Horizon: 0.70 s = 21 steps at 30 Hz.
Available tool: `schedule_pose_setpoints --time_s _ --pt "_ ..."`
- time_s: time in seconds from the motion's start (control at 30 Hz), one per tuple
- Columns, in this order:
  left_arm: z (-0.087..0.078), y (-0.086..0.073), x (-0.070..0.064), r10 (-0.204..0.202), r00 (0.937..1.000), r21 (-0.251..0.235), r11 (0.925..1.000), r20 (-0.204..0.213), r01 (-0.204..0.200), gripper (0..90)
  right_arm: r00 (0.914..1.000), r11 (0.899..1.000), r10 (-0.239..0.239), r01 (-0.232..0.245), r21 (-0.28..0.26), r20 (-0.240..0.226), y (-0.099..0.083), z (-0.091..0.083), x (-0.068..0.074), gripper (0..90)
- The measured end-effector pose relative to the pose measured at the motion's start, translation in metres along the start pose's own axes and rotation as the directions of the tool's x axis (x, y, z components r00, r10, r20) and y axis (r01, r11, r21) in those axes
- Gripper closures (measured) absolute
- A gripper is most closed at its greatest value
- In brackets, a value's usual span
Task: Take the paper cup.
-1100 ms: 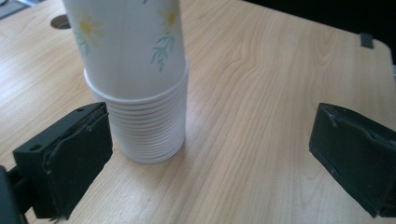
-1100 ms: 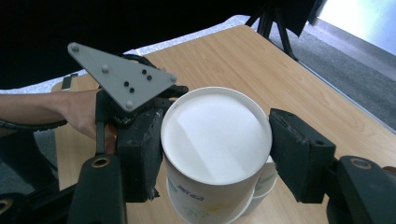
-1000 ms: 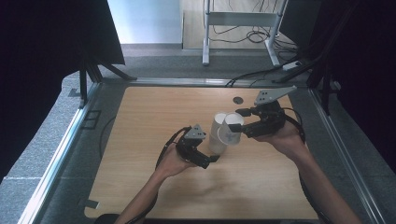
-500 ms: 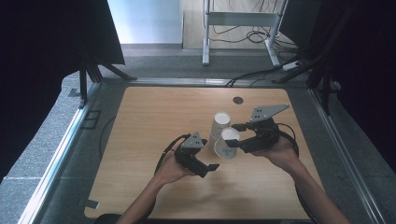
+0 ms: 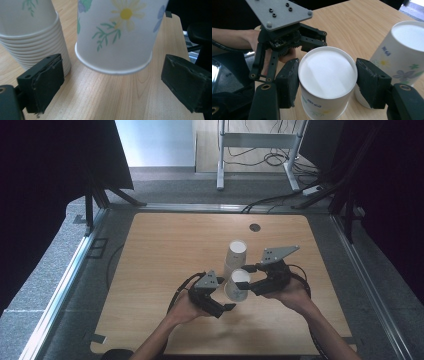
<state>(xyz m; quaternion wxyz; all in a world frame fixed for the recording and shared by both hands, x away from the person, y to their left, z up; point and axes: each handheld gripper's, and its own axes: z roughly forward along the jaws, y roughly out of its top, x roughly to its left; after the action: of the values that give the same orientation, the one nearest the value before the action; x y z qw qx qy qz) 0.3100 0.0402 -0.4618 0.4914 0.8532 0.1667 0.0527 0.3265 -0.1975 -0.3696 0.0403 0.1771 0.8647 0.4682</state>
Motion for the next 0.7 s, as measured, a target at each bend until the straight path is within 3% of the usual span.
schedule_pose_setpoints --time_s 0.7 --pt "0.018 -0.012 -0.008 0.013 0.9999 0.009 0.9999 0.005 -0.013 12.4 0.9996 1.000 -0.014 0.014 0.003 -0.023 -0.013 0.014 0.008 37.4"
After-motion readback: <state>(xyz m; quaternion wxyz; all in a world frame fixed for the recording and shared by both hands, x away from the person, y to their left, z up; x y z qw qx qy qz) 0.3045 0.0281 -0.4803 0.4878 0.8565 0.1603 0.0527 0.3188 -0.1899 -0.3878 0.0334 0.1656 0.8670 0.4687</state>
